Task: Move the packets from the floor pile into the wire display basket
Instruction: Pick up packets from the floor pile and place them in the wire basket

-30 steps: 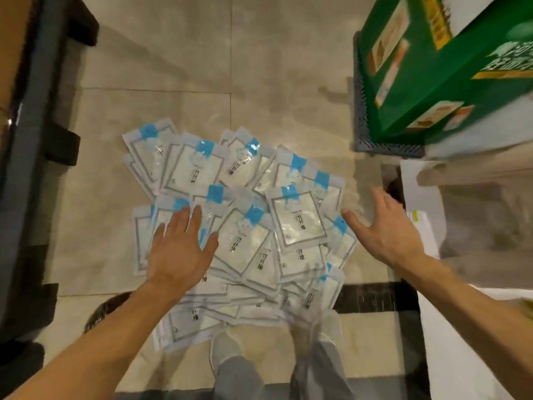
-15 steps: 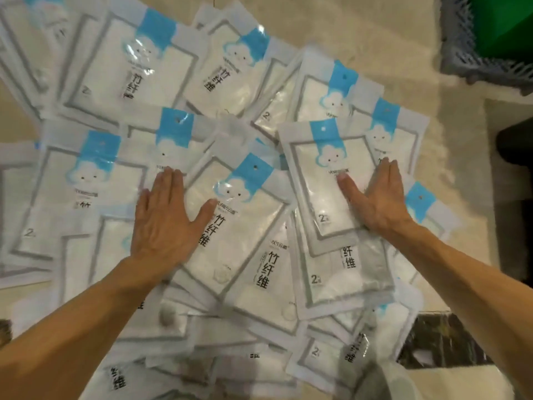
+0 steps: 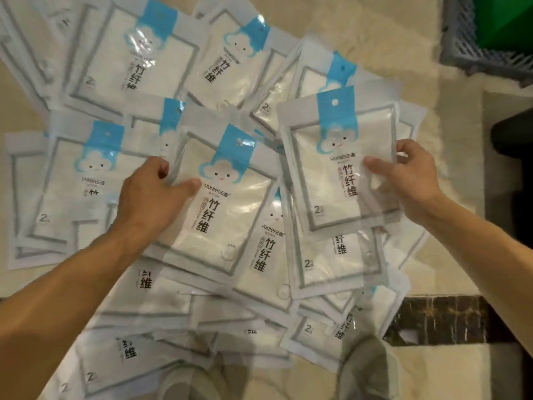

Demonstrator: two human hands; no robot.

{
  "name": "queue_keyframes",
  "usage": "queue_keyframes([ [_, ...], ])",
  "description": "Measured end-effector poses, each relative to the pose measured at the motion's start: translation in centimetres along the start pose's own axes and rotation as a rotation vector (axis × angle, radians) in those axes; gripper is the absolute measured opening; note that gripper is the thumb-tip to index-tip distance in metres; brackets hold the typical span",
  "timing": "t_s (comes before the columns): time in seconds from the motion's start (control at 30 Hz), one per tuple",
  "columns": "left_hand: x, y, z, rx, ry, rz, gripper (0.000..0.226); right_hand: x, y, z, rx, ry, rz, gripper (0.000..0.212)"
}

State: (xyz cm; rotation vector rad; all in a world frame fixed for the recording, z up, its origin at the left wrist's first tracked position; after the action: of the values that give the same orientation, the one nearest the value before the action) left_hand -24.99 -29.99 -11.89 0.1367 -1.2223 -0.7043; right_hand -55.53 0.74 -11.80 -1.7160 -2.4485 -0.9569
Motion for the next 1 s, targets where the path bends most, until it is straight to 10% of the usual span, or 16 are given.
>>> queue_keyframes([
  [0.47, 15.6, 9.5, 2.6, 0.163, 0.785, -0.17, 0.031, 3.0, 12.1, -15.3, -0.259, -0.246, -0.302, 0.043],
  [1.0, 63.1, 33.2, 4.9, 0.098, 1.042, 0.034, 0.048, 1.7, 40.7, -62.3, -0.022, -0.296, -0.634, 0.064],
])
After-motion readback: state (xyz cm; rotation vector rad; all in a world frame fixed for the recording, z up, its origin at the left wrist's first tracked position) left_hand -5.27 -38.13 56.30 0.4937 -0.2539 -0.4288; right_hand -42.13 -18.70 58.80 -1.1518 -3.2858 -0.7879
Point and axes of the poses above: each hand's wrist, its own y-axis away from the middle knuckle, its own x-axis out of the back of the hand, z = x × y, the point moved 8 cm from there along -y, towards the middle knuckle, and after that the axes turned 12 degrees about -y, right-handed, at the moved point
